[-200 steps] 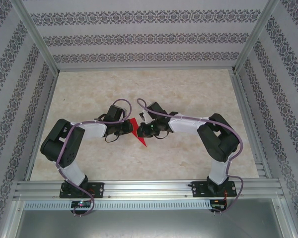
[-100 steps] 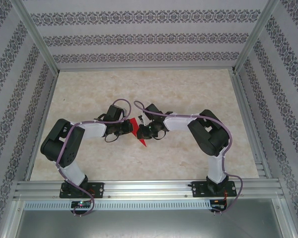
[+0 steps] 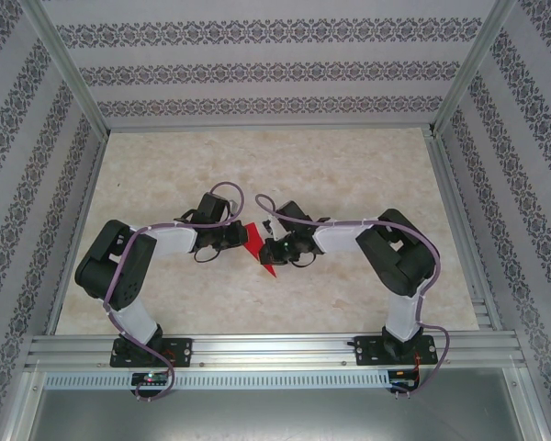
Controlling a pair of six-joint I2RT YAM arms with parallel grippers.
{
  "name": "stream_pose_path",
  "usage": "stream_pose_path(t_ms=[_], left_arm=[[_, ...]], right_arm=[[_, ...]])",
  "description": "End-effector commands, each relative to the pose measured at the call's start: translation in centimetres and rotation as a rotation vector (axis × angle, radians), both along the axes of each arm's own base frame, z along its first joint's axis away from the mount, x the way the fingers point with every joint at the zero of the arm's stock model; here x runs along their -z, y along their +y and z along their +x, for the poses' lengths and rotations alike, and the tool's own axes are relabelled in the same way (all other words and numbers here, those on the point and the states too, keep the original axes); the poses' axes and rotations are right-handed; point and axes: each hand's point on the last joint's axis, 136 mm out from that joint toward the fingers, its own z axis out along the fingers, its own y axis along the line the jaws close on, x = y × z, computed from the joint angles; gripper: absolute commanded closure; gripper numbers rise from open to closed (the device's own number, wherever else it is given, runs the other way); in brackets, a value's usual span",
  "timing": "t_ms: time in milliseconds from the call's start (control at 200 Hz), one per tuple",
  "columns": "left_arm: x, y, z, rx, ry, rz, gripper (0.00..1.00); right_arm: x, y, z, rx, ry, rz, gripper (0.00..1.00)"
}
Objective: Fold a paper plane with a square sheet of paper (pick it up from the middle)
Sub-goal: Fold the wing for the fifth time at the center of the table.
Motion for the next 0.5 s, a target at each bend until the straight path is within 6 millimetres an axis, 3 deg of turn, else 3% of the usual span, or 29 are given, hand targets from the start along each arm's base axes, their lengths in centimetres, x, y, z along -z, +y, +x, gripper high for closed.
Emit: stream_pose_path(t_ms=[0,240,495], left_arm=[[-0.2,0.1,0.9,0.015,-0.027,0.009,0.88],[-0.5,0.2,1.1,0.029,-0.045,0.026,0.88],[1.4,1.1,1.0,0.017,-0.021,0.077,0.89]], right_arm=[[3.8,-4.0,-3.4,-0.005,0.119,-0.152,0.92],[3.6,-4.2,-3.7,-0.003,0.124,-0.145,0.92],[3.6,-4.2,-3.8,-0.005,0.128,-0.140,0.92]])
